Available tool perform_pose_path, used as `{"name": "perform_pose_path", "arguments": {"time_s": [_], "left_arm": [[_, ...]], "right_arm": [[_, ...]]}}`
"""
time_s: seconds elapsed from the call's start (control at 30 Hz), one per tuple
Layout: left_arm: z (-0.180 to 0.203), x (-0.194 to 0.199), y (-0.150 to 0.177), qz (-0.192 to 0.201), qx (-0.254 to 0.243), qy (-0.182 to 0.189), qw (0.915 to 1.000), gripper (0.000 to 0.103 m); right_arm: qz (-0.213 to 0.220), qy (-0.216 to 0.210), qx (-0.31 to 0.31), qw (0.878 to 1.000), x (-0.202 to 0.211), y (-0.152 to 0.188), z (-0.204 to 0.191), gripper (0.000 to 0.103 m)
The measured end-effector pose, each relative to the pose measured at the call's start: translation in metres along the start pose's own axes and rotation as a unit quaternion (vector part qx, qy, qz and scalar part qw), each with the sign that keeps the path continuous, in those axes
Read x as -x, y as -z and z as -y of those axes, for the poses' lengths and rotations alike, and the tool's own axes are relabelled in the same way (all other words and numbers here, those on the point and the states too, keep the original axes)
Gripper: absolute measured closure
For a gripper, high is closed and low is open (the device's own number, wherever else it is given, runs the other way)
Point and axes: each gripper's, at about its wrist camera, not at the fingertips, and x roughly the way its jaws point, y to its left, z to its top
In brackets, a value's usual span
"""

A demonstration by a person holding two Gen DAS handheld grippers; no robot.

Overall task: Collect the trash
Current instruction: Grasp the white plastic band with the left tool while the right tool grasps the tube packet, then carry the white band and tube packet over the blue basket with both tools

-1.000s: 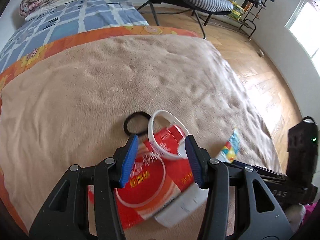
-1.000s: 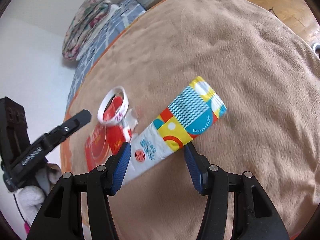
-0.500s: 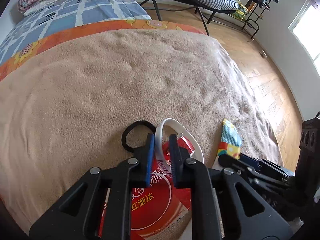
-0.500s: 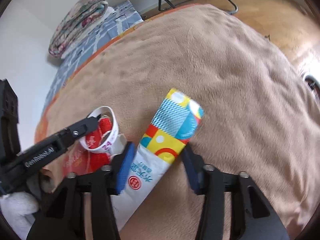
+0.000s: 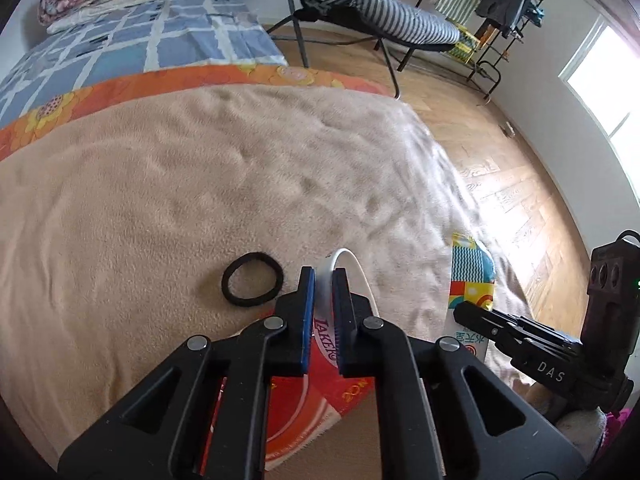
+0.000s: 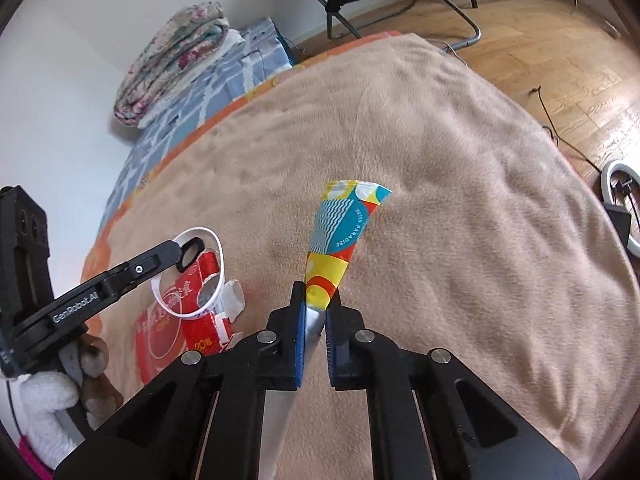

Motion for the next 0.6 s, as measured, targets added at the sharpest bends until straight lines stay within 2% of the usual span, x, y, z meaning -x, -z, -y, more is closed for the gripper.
{"name": "perform_pose_path", "arguments": {"time_s": [0.33, 0.6], "left_arm": [[0.031, 0.037, 0.002, 0.02, -0.036, 0.011, 0.9991, 0.096], [0.052, 0.069, 0.026, 0.022, -0.063, 0.007, 0.9977, 0.096]], "right_arm": [[0.02, -0.019, 0.038, 0.999, 0.037, 0.0, -0.008, 0.098], [0.017, -0.032, 0.062, 0.997, 0.064, 0.018, -0.015, 0.098]]}}
